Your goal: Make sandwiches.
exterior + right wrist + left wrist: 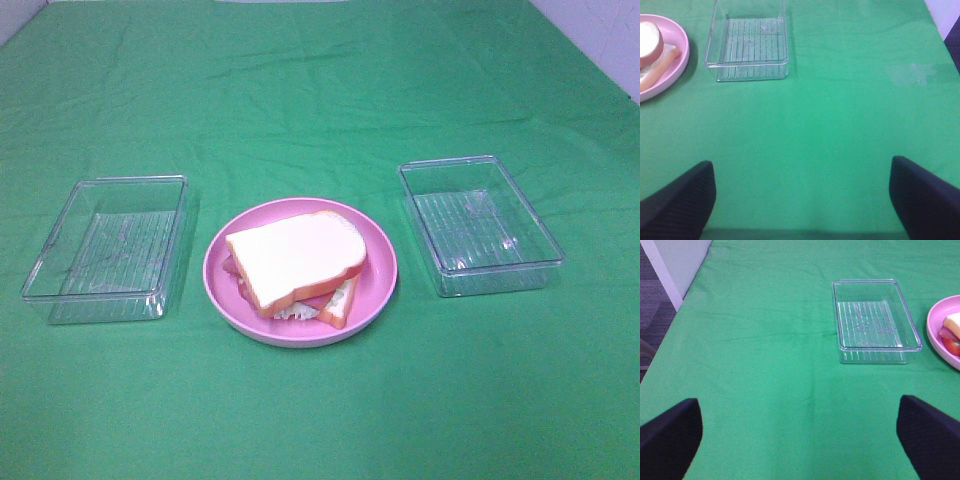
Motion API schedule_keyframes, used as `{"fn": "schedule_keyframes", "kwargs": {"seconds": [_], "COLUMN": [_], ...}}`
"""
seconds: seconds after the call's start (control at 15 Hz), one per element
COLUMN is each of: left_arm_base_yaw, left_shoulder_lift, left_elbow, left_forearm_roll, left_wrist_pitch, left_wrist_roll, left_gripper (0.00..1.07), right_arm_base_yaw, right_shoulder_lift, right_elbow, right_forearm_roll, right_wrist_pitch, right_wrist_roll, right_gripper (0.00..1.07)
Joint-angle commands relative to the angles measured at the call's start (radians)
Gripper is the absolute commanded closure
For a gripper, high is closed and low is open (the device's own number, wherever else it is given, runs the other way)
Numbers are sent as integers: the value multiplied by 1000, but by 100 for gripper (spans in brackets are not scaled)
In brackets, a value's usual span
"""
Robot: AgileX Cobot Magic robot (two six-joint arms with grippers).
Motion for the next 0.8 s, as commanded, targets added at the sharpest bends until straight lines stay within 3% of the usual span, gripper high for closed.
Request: {"fn": "schedule_keyframes", "kwargs": {"seconds": [0.07,0.8], "left_arm_base_yaw": [1,1], "left_shoulder_lift": [-9,-9], "left_elbow": [1,1], "left_forearm_roll": [-5,-5], "left_wrist_pitch": [-2,-2], "left_wrist_roll": [0,0], "left_gripper": [6,6], "right_arm_base_yaw": [-7,-7], "right_shoulder_lift": [-35,-35], "right_elbow": [2,1], "right_forearm_roll": [0,0], "right_wrist_pitch": [-13,-14], "right_wrist_roll": [-5,-5], "right_gripper": [17,17]}}
